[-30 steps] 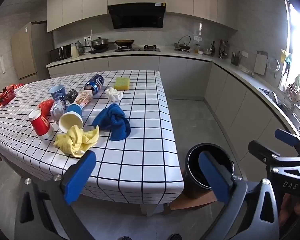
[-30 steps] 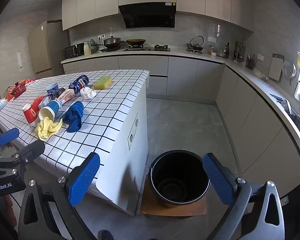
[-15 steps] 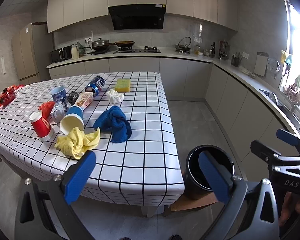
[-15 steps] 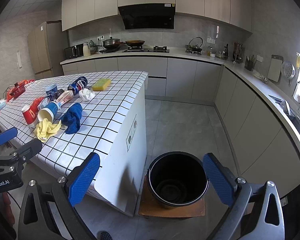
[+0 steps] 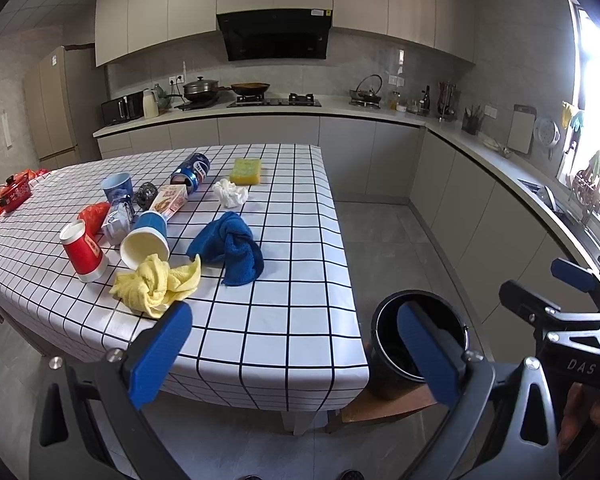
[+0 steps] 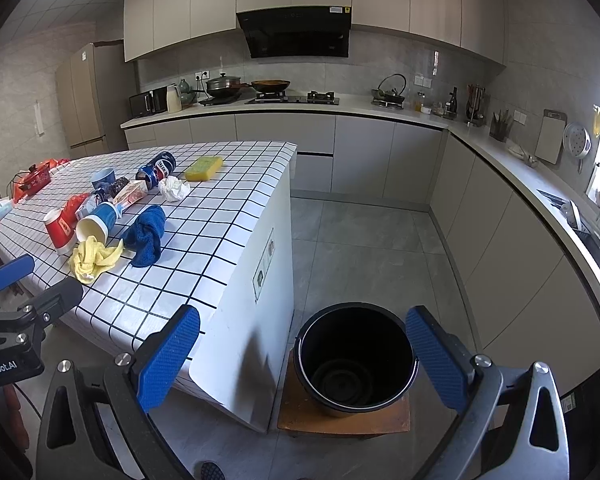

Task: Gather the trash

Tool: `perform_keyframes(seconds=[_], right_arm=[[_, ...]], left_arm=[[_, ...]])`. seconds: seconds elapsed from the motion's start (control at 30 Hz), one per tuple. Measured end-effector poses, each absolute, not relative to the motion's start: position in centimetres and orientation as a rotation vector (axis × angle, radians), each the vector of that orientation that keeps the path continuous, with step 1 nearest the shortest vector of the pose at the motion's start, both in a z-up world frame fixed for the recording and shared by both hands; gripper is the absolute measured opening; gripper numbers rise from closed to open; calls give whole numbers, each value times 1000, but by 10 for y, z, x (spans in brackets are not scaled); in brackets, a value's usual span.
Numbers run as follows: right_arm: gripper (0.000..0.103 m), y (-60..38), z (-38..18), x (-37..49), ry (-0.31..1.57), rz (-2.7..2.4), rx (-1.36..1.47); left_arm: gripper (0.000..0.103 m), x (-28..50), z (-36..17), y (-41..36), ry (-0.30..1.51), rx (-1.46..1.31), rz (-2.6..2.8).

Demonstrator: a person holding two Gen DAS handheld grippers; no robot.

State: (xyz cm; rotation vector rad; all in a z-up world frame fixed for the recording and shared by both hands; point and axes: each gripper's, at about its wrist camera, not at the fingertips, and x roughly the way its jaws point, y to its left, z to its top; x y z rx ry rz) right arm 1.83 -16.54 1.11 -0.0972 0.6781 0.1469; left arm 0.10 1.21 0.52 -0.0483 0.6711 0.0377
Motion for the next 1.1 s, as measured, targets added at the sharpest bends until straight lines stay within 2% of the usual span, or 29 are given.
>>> perform_keyframes(seconds=[1.1], right_arm=[[103, -168, 12, 19, 671, 145, -89]], left_arm=[[103, 0, 6, 7, 666, -49, 37]])
